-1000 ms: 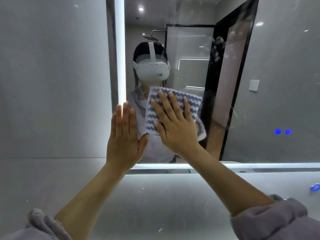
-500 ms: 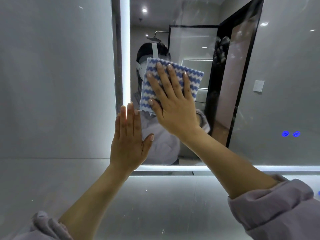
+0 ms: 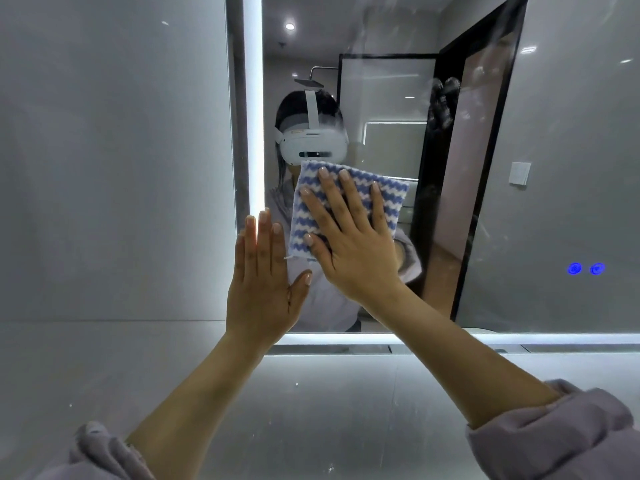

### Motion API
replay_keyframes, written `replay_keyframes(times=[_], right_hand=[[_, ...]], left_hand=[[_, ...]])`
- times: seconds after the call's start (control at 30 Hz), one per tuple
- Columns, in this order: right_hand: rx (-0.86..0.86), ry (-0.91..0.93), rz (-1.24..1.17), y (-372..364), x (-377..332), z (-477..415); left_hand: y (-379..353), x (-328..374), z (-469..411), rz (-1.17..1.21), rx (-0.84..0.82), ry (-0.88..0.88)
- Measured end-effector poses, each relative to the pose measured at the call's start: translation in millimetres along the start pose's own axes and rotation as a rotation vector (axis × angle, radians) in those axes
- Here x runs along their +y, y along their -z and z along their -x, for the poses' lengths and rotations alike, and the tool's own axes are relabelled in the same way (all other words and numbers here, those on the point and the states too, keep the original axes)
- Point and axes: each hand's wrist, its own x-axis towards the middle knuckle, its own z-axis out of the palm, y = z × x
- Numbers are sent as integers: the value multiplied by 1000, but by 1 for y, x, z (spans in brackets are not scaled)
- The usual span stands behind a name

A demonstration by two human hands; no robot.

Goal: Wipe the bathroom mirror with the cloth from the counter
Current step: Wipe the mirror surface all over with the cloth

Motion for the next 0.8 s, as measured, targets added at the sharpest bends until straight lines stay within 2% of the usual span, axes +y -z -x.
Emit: replay_keyframes(times=[0.2,0.47,0.8], right_hand=[[49,85,1,8,-7,-45],[92,87,13,7,-30,-90],[70,136,15,11,-23,-90]], left_hand=[[0,1,1,-13,0,17],[1,1,0,-44,1,3],[6,1,-1,-68,-28,-1]])
